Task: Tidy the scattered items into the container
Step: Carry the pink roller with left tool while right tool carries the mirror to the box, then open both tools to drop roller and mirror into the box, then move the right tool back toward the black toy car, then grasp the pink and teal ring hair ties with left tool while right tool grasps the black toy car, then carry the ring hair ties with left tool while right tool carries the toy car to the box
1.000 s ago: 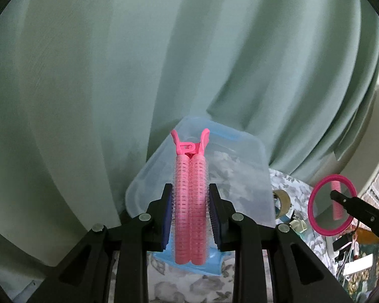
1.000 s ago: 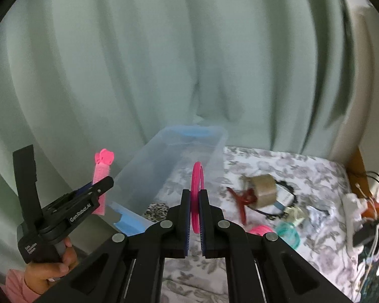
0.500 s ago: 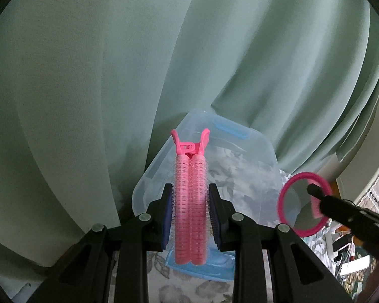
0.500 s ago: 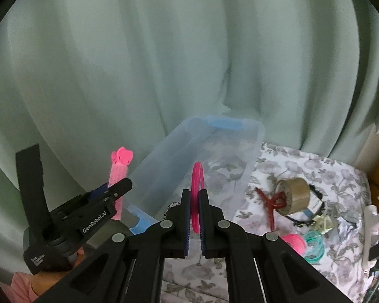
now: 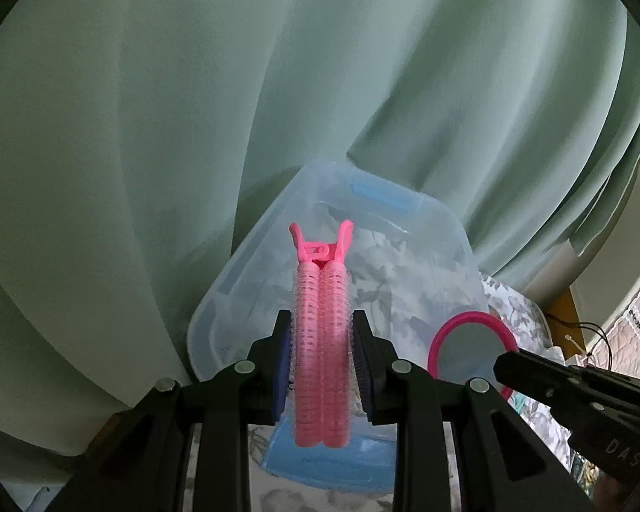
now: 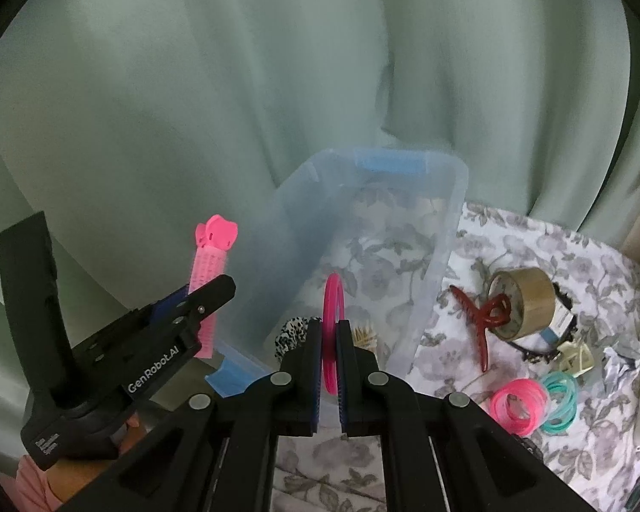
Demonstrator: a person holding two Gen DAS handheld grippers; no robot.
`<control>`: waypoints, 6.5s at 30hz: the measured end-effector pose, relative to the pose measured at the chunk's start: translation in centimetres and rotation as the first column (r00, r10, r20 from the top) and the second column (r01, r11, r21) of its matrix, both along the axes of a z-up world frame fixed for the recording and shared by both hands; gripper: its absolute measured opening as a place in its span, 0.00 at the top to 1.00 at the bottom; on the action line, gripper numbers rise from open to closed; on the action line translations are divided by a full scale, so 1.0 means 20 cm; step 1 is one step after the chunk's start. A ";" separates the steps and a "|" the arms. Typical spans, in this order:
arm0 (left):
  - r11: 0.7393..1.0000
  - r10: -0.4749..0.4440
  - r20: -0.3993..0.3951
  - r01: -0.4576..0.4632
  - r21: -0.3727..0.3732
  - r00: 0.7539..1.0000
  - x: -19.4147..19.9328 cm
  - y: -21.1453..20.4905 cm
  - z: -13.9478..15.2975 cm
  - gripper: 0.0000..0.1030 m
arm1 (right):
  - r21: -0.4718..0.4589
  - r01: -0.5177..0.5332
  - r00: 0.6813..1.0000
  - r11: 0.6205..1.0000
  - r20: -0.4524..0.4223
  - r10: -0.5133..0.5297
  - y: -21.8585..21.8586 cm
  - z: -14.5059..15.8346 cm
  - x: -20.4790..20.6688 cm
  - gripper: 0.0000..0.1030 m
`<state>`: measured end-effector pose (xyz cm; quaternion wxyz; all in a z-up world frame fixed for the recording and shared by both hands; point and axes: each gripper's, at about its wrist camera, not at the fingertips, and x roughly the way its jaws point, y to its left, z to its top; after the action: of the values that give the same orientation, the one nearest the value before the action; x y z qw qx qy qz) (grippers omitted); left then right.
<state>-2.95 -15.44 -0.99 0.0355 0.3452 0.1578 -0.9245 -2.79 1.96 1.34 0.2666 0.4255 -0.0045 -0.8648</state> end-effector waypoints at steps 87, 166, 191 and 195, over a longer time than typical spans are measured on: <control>0.849 -0.425 0.331 0.498 -0.178 0.843 -0.08 1.29 -0.28 0.49 | -0.087 0.464 0.860 0.882 0.284 -0.424 1.33 -0.54 0.15 0.69; 0.865 -0.444 0.230 0.481 -0.144 0.866 -0.19 1.21 -0.18 0.92 | -0.046 0.350 0.919 0.936 0.209 -0.333 1.30 -0.45 0.25 0.61; 0.874 -0.461 -0.064 0.441 -0.205 0.885 0.15 1.07 0.37 0.92 | -0.071 0.363 0.932 0.929 0.016 -0.362 1.21 -0.14 0.41 0.61; 0.890 -0.438 -0.115 0.411 -0.198 0.892 0.19 0.98 0.44 0.92 | -0.056 0.349 0.936 0.936 -0.033 -0.351 1.15 -0.05 0.44 0.61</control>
<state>0.90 4.24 7.73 -0.1514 0.2936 0.0020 -0.9439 5.92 24.96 0.35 0.1190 0.3928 -0.0956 -0.9069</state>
